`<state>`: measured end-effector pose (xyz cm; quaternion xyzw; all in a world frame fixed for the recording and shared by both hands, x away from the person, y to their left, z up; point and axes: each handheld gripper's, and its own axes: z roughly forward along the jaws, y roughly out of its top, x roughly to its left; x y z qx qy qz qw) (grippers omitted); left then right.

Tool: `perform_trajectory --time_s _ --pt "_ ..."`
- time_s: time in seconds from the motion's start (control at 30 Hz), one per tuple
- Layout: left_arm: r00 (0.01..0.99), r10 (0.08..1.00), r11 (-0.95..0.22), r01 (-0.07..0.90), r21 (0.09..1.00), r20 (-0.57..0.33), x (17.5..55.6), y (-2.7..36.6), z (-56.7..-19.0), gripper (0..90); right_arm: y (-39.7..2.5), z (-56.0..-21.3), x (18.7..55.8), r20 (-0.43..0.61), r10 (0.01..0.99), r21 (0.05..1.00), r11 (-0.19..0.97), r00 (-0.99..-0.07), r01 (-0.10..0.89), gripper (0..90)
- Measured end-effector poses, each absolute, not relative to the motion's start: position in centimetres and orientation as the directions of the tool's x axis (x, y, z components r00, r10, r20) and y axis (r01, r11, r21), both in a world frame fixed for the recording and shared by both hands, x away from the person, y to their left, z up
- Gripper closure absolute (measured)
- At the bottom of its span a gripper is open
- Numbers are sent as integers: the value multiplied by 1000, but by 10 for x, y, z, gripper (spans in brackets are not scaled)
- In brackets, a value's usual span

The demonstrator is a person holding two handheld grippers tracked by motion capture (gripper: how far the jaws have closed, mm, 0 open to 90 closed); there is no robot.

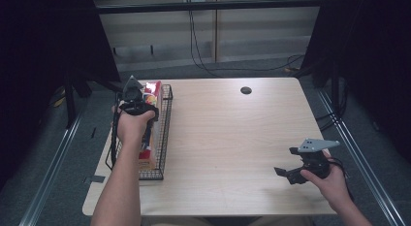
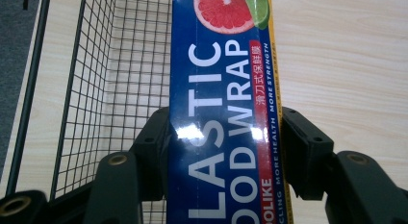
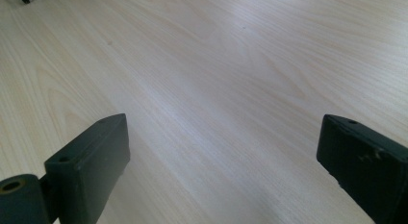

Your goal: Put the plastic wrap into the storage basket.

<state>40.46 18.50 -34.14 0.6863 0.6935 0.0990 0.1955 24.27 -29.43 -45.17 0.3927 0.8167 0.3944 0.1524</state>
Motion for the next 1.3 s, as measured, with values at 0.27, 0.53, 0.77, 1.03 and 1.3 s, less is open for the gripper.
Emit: perform_trajectory --time_s 0.27,0.53,0.77,1.03,1.3 --pt "-1 991 54 915 400 -132 403 191 -347 439 -294 -452 243 67 761 762 378 -645 525 39" --pt "-5 990 60 918 392 -140 401 195 -354 439 -294 -451 242 70 761 763 376 -645 526 39" --pt "-3 991 55 923 381 -134 399 199 -361 438 -295 -451 243 67 760 763 379 -647 524 40" --pt "-8 991 58 924 377 -132 397 206 -365 438 -294 -452 243 62 759 763 382 -648 521 40" --pt "-8 990 60 926 372 -140 396 210 -369 437 -294 -451 243 66 759 763 380 -647 523 40"
